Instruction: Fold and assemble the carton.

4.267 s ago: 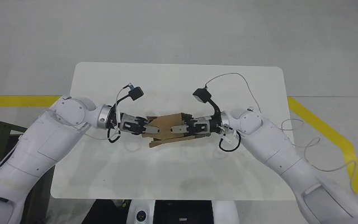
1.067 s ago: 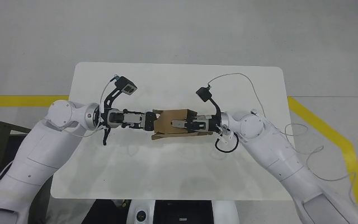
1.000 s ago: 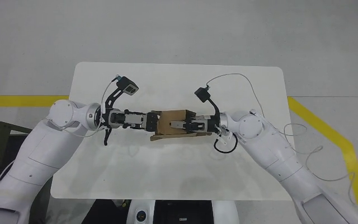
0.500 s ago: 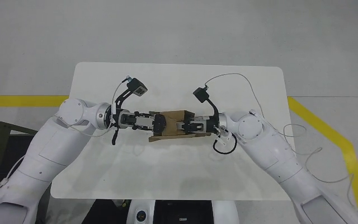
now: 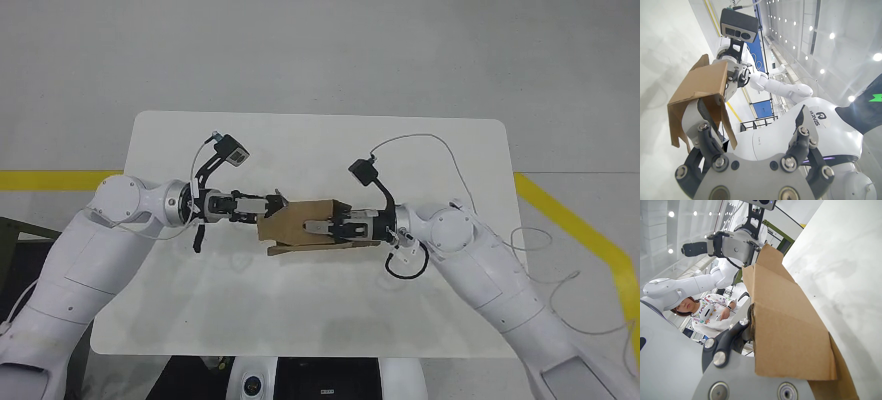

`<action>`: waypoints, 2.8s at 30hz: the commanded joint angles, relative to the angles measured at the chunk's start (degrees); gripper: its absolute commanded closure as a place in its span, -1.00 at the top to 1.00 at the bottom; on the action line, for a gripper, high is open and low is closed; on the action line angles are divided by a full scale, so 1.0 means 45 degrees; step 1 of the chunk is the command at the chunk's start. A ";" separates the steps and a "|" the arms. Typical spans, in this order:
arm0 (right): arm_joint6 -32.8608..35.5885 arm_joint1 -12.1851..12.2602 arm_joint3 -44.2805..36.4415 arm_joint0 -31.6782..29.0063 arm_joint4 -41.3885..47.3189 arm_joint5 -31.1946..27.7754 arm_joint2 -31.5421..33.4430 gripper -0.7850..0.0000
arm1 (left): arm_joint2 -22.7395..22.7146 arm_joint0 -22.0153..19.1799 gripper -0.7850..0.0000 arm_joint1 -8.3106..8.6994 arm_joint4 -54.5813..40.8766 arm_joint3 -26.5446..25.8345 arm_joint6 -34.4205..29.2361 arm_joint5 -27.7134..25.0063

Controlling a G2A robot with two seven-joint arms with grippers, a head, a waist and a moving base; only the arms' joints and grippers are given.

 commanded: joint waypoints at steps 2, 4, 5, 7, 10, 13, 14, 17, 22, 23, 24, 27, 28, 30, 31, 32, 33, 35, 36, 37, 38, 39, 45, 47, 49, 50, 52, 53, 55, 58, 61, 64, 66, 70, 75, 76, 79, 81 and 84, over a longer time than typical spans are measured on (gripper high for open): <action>0.0249 -0.0033 -0.0029 -0.0010 0.0147 0.0078 -0.0088 -1.00 | -0.0172 0.0022 1.00 -0.0011 0.0056 0.0086 0.0015 0.0028; 0.0444 -0.0070 -0.0022 -0.0004 0.0310 0.0160 -0.0189 -1.00 | -0.0278 0.0050 1.00 -0.0029 -0.0077 0.0123 0.0031 0.0112; 0.0509 -0.0092 0.0004 0.0003 0.0379 0.0184 -0.0238 -1.00 | -0.0325 0.0063 1.00 -0.0045 -0.0270 0.0104 0.0004 0.0188; 0.0566 -0.0142 0.0065 0.0028 0.0453 0.0165 -0.0330 -1.00 | -0.0406 0.0060 1.00 -0.0067 -0.0357 0.0100 -0.0103 0.0240; 0.0548 -0.0227 0.0141 0.0075 0.0563 0.0088 -0.0455 -1.00 | -0.0436 0.0064 1.00 -0.0106 -0.0222 0.0055 -0.0202 0.0279; 0.0522 -0.0302 0.0245 0.0128 0.0613 0.0035 -0.0546 -1.00 | -0.0394 0.0102 1.00 -0.0159 -0.0094 0.0013 -0.0272 0.0325; 0.0518 -0.0322 0.0283 0.0145 0.0614 0.0016 -0.0563 -1.00 | -0.0386 0.0110 1.00 -0.0177 -0.0053 0.0015 -0.0274 0.0331; 0.0448 -0.0353 0.0447 0.0167 0.0622 0.0018 -0.0511 -1.00 | -0.0389 0.0111 1.00 -0.0224 0.0122 0.0031 -0.0279 0.0325; 0.0047 -0.0300 0.0501 0.0065 0.0349 -0.0052 -0.0095 -1.00 | -0.0528 0.0113 1.00 -0.0256 0.0587 0.0129 -0.0241 0.0287; -0.0057 -0.0284 0.0476 0.0031 0.0278 -0.0064 0.0006 -1.00 | -0.0559 0.0132 1.00 -0.0259 0.0643 0.0127 -0.0262 0.0291; -0.0146 -0.0270 0.0436 -0.0009 0.0219 -0.0073 0.0091 -1.00 | -0.0591 0.0156 1.00 -0.0262 0.0676 0.0118 -0.0280 0.0296; -0.0467 -0.0248 0.0300 -0.0105 0.0020 -0.0095 0.0306 -1.00 | -0.0649 0.0264 1.00 -0.0274 0.0752 0.0014 -0.0376 0.0364; -0.0583 -0.0247 0.0250 -0.0118 -0.0052 -0.0112 0.0366 -1.00 | -0.0651 0.0316 1.00 -0.0281 0.0763 -0.0041 -0.0398 0.0388; -0.0820 -0.0253 0.0183 -0.0148 -0.0212 -0.0151 0.0457 -1.00 | -0.0656 0.0411 1.00 -0.0296 0.0818 -0.0137 -0.0425 0.0413; -0.0938 -0.0258 0.0151 -0.0154 -0.0290 -0.0168 0.0497 -1.00 | -0.0647 0.0467 1.00 -0.0304 0.0851 -0.0180 -0.0441 0.0435; -0.1072 -0.0264 0.0135 -0.0158 -0.0392 -0.0191 0.0541 -1.00 | -0.0645 0.0508 1.00 -0.0309 0.0917 -0.0225 -0.0469 0.0454; -0.1234 -0.0268 0.0126 -0.0159 -0.0500 -0.0217 0.0598 -1.00 | -0.0644 0.0551 1.00 -0.0314 0.0982 -0.0288 -0.0504 0.0469; -0.1540 -0.0276 0.0097 -0.0181 -0.0729 -0.0252 0.0697 -1.00 | -0.0661 0.0640 1.00 -0.0321 0.1042 -0.0411 -0.0573 0.0506; -0.1683 -0.0278 0.0078 -0.0186 -0.0874 -0.0282 0.0749 -1.00 | -0.0673 0.0686 1.00 -0.0323 0.1064 -0.0471 -0.0607 0.0541; -0.1846 -0.0281 0.0068 -0.0204 -0.1014 -0.0299 0.0802 -1.00 | -0.0690 0.0726 1.00 -0.0324 0.1107 -0.0541 -0.0655 0.0561; -0.2003 -0.0284 0.0043 -0.0215 -0.1152 -0.0334 0.0856 -1.00 | -0.0710 0.0768 1.00 -0.0324 0.1142 -0.0607 -0.0685 0.0578; -0.2129 -0.0288 0.0018 -0.0236 -0.1275 -0.0340 0.0891 -1.00 | -0.0736 0.0812 1.00 -0.0326 0.1154 -0.0666 -0.0698 0.0595; -0.2671 -0.0342 -0.0188 -0.0284 -0.1738 -0.0374 0.0985 -1.00 | -0.0799 0.1069 1.00 -0.0349 0.1216 -0.1010 -0.0764 0.0784; -0.2802 -0.0385 -0.0250 -0.0274 -0.1793 -0.0373 0.0928 -1.00 | -0.0767 0.1135 1.00 -0.0372 0.1245 -0.1117 -0.0768 0.0821; -0.2895 -0.0436 -0.0282 -0.0250 -0.1840 -0.0407 0.0836 -1.00 | -0.0724 0.1178 1.00 -0.0398 0.1272 -0.1192 -0.0782 0.0859; -0.2927 -0.0466 -0.0293 -0.0239 -0.1827 -0.0446 0.0772 -1.00 | -0.0708 0.1190 1.00 -0.0412 0.1284 -0.1208 -0.0781 0.0874; -0.2973 -0.0525 -0.0275 -0.0200 -0.1837 -0.0464 0.0651 -1.00 | -0.0678 0.1198 1.00 -0.0440 0.1311 -0.1213 -0.0775 0.0893; -0.2972 -0.0556 -0.0268 -0.0188 -0.1818 -0.0481 0.0576 -1.00 | -0.0671 0.1196 1.00 -0.0454 0.1325 -0.1208 -0.0767 0.0894; -0.2981 -0.0614 -0.0219 -0.0159 -0.1782 -0.0509 0.0454 -1.00 | -0.0668 0.1189 1.00 -0.0479 0.1345 -0.1186 -0.0767 0.0904; -0.2977 -0.0692 -0.0137 -0.0122 -0.1735 -0.0531 0.0300 -1.00 | -0.0705 0.1155 1.00 -0.0508 0.1396 -0.1134 -0.0759 0.0918; -0.2950 -0.0761 -0.0053 -0.0084 -0.1696 -0.0567 0.0181 -1.00 | -0.0782 0.1125 1.00 -0.0526 0.1451 -0.1072 -0.0762 0.0925; -0.2947 -0.0816 0.0017 -0.0052 -0.1690 -0.0606 0.0124 -1.00 | -0.0864 0.1119 1.00 -0.0540 0.1492 -0.1040 -0.0772 0.0933; -0.2949 -0.0843 0.0062 -0.0048 -0.1682 -0.0618 0.0115 -1.00 | -0.0906 0.1127 1.00 -0.0550 0.1516 -0.1038 -0.0782 0.0953; -0.2972 -0.0845 0.0157 -0.0082 -0.1693 -0.0649 0.0274 -1.00 | -0.0982 0.1148 1.00 -0.0570 0.1569 -0.1028 -0.0815 0.0950; -0.2869 -0.0674 0.0154 -0.0362 -0.1835 -0.0623 0.0949 -1.00 | -0.1277 0.1170 1.00 -0.0546 0.1699 -0.0797 -0.0862 0.0953; -0.2737 -0.0623 0.0110 -0.0456 -0.1821 -0.0631 0.1100 -1.00 | -0.1374 0.1165 1.00 -0.0534 0.1733 -0.0722 -0.0848 0.0940; -0.2417 -0.0464 -0.0032 -0.0839 -0.1632 -0.0610 0.1575 -1.00 | -0.1647 0.1161 1.00 -0.0501 0.1826 -0.0530 -0.0824 0.0922; -0.2222 -0.0359 -0.0134 -0.1146 -0.1518 -0.0584 0.1873 -1.00 | -0.1848 0.1159 1.00 -0.0470 0.1973 -0.0391 -0.0802 0.0877; -0.1926 -0.0214 -0.0366 -0.1607 -0.1313 -0.0470 0.2278 -1.00 | -0.2139 0.1183 1.00 -0.0418 0.2330 -0.0186 -0.0700 0.0790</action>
